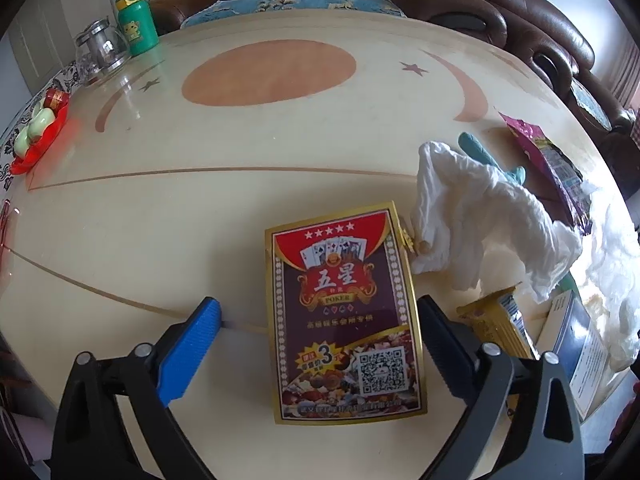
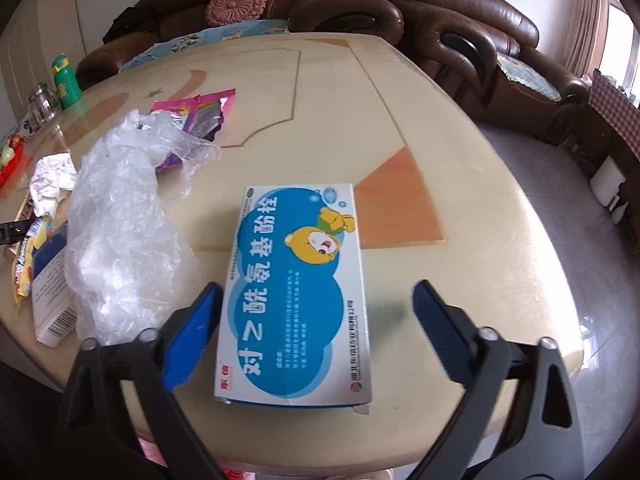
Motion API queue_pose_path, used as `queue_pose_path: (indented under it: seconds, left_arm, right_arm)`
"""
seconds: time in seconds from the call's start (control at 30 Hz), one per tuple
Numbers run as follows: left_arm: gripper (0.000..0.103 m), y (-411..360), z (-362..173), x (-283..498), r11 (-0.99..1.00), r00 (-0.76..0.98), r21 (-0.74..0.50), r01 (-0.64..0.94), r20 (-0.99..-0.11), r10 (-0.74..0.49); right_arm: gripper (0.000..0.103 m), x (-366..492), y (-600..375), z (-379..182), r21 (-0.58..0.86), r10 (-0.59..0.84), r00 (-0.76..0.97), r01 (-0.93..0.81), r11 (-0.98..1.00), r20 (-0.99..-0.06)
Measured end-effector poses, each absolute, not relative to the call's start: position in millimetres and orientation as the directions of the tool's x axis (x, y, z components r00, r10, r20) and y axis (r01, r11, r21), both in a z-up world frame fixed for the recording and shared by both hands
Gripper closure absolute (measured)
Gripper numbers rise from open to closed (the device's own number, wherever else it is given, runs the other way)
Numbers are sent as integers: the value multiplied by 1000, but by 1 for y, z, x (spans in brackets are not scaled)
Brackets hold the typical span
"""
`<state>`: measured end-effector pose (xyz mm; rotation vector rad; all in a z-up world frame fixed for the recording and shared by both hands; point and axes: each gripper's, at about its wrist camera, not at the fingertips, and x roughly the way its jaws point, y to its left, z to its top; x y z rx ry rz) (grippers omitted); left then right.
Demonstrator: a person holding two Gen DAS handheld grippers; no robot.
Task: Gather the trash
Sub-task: 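Reach the left tool to the red playing-card box while the right tool reaches the blue medicine box, then grasp the card box with the left tool while the right tool grasps the medicine box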
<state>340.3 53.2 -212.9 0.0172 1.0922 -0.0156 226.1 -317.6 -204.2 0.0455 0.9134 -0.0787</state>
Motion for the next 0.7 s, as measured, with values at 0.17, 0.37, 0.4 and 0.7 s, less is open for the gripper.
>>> queue_pose_path:
  seconds: [0.17, 0.37, 0.4, 0.7]
  left_arm:
    - [37, 52, -207, 339, 1000, 469, 4, 21, -883, -7]
    - [43, 51, -205, 337, 1000, 470, 1, 21, -882, -8]
    - [43, 51, -204, 336, 1000, 474, 1, 22, -881, -10]
    - [44, 51, -190, 326, 999, 522, 52, -3, -851, 45]
  right_arm:
    - [41, 225, -315, -201, -6, -60, 618, 90, 996, -784]
    - [41, 221, -319, -197, -8, -74, 626, 107, 994, -776]
    - [41, 220, -319, -196, -10, -79, 631, 111, 994, -771]
    - [41, 214, -312, -178, -51, -123, 684, 124, 991, -719]
